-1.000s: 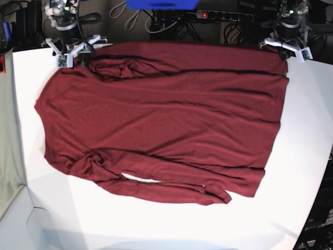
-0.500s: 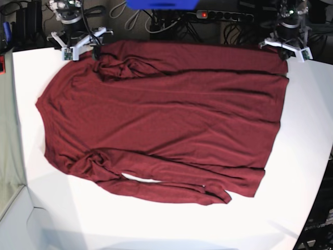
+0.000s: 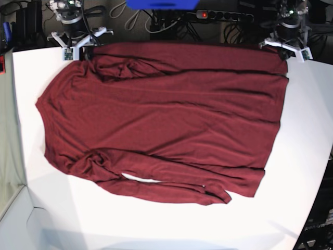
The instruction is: Layout the t-shirt on the table in an organized manner, then fold the t-shirt properly
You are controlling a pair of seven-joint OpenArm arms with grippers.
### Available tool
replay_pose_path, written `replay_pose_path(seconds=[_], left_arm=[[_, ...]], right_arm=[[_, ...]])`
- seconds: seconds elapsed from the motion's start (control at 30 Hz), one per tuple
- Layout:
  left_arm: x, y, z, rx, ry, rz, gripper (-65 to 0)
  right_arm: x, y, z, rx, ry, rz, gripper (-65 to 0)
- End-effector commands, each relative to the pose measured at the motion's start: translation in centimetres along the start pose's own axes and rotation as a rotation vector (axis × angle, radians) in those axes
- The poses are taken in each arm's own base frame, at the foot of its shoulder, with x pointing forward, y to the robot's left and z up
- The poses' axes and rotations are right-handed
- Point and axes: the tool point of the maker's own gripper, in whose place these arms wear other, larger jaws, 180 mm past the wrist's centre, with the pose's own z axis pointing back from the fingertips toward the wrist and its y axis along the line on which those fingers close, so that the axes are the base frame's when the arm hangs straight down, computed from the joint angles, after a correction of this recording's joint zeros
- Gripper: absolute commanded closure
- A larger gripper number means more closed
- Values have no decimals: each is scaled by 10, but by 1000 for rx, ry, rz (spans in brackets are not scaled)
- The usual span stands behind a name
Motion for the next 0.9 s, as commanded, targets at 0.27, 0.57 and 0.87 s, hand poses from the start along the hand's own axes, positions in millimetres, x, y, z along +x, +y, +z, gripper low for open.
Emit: replay_pose_path(seconds=[0.27,0.57,0.87], left_arm=[[28,-37,-3,-133,-48,20,0],[74,-46,11,-157,-170,34,0],[78,-54,14,-179,-136,26,0]], right_arm=[[18,-5,4,-12,-56,8,0],[50,-5,11,-19,-139,29,0],[57,-4,12,-17,-157,32,0]])
